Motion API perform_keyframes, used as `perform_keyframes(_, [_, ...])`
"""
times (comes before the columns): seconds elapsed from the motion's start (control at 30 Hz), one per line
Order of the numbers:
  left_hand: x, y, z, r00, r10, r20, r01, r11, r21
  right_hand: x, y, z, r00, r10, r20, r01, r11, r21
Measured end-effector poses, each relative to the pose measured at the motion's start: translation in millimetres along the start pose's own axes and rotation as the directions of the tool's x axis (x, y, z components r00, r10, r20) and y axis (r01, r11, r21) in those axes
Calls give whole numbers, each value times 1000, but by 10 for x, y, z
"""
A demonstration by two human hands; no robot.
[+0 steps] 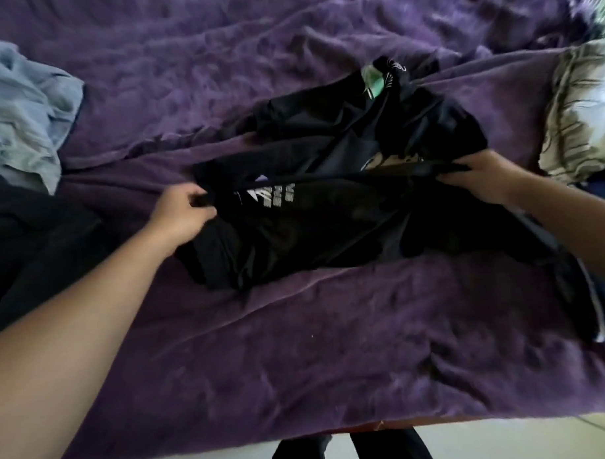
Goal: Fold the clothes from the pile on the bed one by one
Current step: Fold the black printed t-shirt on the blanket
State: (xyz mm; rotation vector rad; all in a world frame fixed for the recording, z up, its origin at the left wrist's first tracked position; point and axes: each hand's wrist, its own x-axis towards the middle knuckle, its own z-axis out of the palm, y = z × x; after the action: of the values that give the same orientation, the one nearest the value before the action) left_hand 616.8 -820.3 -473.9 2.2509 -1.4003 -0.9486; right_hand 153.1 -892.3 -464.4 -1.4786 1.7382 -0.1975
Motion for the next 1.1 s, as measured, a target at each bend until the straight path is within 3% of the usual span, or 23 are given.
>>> perform_keyframes(0.1, [530,102,63,995,-99,-34,99,995,16,618,-202,-132,998,-35,-48,31,997,-69])
perform_keyframes(0.2, [918,104,234,966,-234,-113,247,962,118,1135,-264,-151,996,-84,-31,69,939,-337])
perform_keyframes(0.27, [1002,144,376,935,-269,-231,326,908,263,1319,-249,-125,984,-109,-140,23,859,-511])
perform_keyframes(0.33, [925,222,556,953,-92,-290,223,859,461,1324,-238,-89,932,-239,-272,56,838,-543])
perform_keyframes(0.43, [654,331,979,949,284,-136,-149,787,599,1104,-129,118,776,-576,-258,343,728,-593])
perform_keyframes(0.5, [507,355,1229,962,273,25,-226,741,632,964,52,291,745,-664,-58,477,592,-649])
perform_keyframes(0.6, [543,277,1386,984,91,154,-171,737,654,1055,347,279,843,-522,127,458,574,-679])
perform_keyframes(0.7, [772,392,1347,994,32,103,-82,846,526,1287,355,115,843,-532,74,449,622,-641])
perform_keyframes(0.8, [1107,632,1196,984,-38,-177,77,972,222,1466,51,-3,821,-527,-221,377,790,-484])
perform_keyframes(0.87, [1389,780,1097,962,-148,-229,158,987,25,1650,-148,-67,818,-428,-384,284,881,-378])
perform_keyframes(0.93, [1666,953,1037,931,-340,-135,289,910,-298,1897,-323,-135,891,-210,-402,157,974,-161])
perform_keyframes(1.0, [1856,1084,1043,870,-492,2,414,730,-543,2099,-449,-103,970,-39,-240,39,999,-4])
perform_keyframes(1.1, [1980,1220,1079,852,-497,165,490,644,-588,2259,-533,9,994,-4,-111,1,1000,-23])
